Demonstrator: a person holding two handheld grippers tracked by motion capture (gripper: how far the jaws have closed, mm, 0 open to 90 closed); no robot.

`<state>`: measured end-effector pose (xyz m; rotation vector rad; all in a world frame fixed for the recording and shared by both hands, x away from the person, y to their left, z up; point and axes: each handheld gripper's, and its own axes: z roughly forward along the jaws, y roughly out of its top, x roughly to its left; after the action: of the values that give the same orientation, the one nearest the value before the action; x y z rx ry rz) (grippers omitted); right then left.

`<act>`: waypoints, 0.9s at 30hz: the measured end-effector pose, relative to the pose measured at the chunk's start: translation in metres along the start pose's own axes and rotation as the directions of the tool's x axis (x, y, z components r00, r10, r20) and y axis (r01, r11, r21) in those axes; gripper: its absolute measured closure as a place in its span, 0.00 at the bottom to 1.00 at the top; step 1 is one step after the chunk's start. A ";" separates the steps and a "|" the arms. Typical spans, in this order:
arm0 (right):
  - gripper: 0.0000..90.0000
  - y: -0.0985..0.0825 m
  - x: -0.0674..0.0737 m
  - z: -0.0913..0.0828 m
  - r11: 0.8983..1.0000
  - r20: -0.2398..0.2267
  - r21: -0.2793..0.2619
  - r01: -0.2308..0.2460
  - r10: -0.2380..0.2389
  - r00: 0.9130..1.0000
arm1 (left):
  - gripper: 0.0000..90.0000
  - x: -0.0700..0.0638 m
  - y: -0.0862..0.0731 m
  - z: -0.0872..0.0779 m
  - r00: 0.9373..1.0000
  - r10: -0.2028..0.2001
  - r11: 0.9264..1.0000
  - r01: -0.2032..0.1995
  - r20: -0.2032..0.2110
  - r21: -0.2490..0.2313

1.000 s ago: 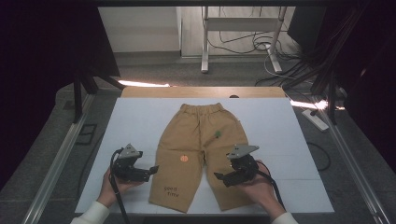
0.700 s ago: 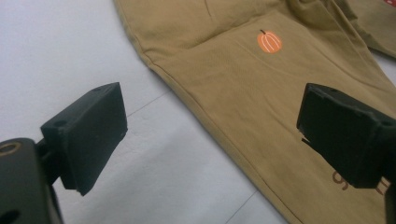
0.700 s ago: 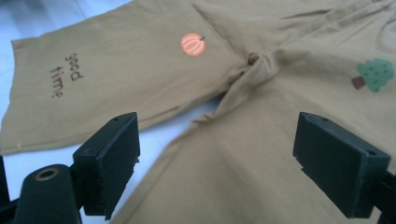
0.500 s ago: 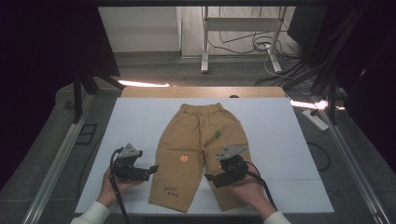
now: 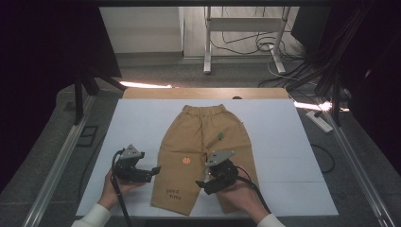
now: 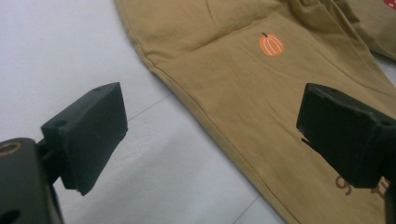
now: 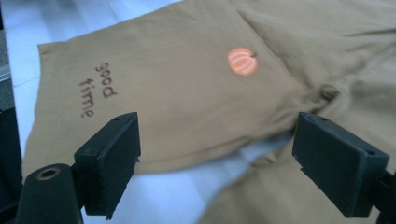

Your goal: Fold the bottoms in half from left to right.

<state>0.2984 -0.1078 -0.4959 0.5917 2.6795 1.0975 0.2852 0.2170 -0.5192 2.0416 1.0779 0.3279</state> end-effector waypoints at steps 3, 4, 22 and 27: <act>0.18 0.003 0.004 0.005 1.000 -0.012 0.005 0.011 -0.011 1.000 | 0.10 0.001 0.000 0.000 1.000 -0.006 1.000 0.006 -0.004 -0.003; 0.18 0.004 0.006 0.007 1.000 -0.017 0.005 0.014 -0.014 1.000 | 0.10 0.001 0.000 -0.001 1.000 -0.008 1.000 0.008 -0.005 -0.004; 0.18 0.020 0.036 0.040 0.997 -0.093 0.029 0.072 -0.069 0.993 | 0.10 0.004 0.001 0.000 1.000 -0.019 1.000 0.019 -0.012 -0.009; 0.18 0.027 0.048 0.048 0.996 -0.123 0.029 0.085 -0.081 0.989 | 0.10 0.004 0.001 0.001 1.000 -0.024 1.000 0.024 -0.009 -0.011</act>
<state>0.2783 -0.0397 -0.5117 0.4274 2.8040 1.1009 0.2894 0.2192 -0.5195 2.0179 1.1028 0.3304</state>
